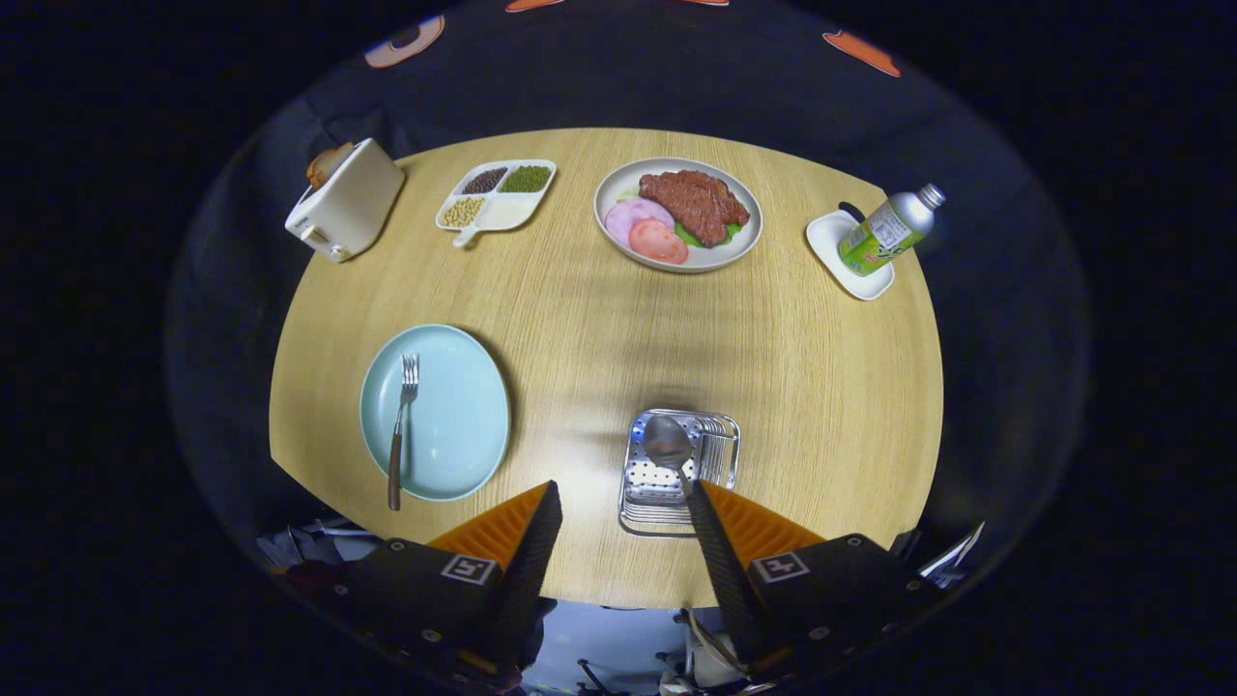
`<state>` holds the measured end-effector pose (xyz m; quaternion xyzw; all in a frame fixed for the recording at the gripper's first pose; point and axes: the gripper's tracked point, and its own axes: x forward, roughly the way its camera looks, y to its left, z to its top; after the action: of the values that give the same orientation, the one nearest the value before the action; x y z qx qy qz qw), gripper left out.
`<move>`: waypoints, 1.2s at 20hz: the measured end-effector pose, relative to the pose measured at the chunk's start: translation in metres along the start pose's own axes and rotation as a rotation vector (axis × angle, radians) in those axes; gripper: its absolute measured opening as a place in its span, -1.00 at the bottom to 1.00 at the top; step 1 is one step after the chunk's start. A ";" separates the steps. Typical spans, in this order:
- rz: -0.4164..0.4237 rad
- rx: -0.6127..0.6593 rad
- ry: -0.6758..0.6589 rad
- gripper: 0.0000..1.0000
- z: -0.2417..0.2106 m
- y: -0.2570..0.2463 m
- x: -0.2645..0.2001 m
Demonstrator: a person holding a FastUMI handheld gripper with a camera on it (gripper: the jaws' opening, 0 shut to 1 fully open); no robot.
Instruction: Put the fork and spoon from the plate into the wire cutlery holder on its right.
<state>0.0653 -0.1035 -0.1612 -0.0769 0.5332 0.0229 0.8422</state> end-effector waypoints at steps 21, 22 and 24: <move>0.105 -0.017 -0.338 0.97 -0.011 0.215 0.050; 0.095 -0.021 -0.349 0.97 -0.012 0.218 0.057; 0.072 -0.030 -0.366 0.98 -0.015 0.222 0.068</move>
<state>0.0549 0.1109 -0.2524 -0.0650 0.3733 0.0743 0.9224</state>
